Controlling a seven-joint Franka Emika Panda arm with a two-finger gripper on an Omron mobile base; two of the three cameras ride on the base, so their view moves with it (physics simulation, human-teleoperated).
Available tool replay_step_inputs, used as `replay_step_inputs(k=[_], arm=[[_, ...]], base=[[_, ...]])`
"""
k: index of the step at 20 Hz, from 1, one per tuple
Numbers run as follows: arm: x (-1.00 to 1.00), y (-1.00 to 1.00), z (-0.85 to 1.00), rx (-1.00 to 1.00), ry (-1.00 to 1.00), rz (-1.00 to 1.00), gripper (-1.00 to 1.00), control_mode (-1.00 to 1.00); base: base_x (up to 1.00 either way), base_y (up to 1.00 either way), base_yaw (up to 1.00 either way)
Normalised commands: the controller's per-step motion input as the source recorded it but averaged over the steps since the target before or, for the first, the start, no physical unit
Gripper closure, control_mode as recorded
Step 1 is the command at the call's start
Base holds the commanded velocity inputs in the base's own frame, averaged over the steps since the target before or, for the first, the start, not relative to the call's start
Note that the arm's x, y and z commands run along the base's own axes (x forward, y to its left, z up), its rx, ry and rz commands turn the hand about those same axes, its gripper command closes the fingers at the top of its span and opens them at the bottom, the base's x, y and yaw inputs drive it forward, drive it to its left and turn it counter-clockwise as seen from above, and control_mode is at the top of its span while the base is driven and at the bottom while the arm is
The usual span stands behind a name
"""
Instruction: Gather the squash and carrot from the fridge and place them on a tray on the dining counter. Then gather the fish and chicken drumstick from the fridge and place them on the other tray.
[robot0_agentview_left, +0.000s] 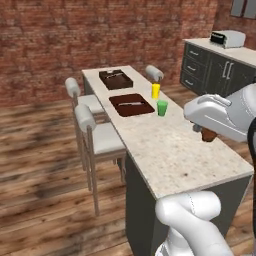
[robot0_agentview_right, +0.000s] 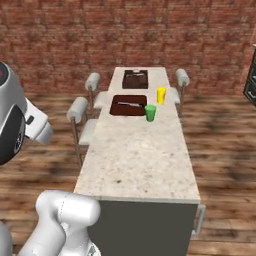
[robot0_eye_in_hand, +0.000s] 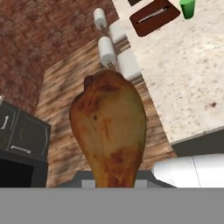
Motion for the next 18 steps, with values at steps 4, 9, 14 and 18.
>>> replay_step_inputs(k=[4,9,14,18], arm=[[0.0,0.0,0.0,0.0,0.0,0.0,1.0,1.0],[0.0,0.0,0.0,0.0,0.0,0.0,1.0,1.0],[0.0,0.0,0.0,0.0,0.0,0.0,1.0,1.0],[0.0,0.0,0.0,0.0,0.0,0.0,1.0,1.0]], base=[[0.65,0.52,-0.22],[0.22,0.79,-0.24],[0.36,0.99,-0.24],[0.45,0.99,-0.24]])
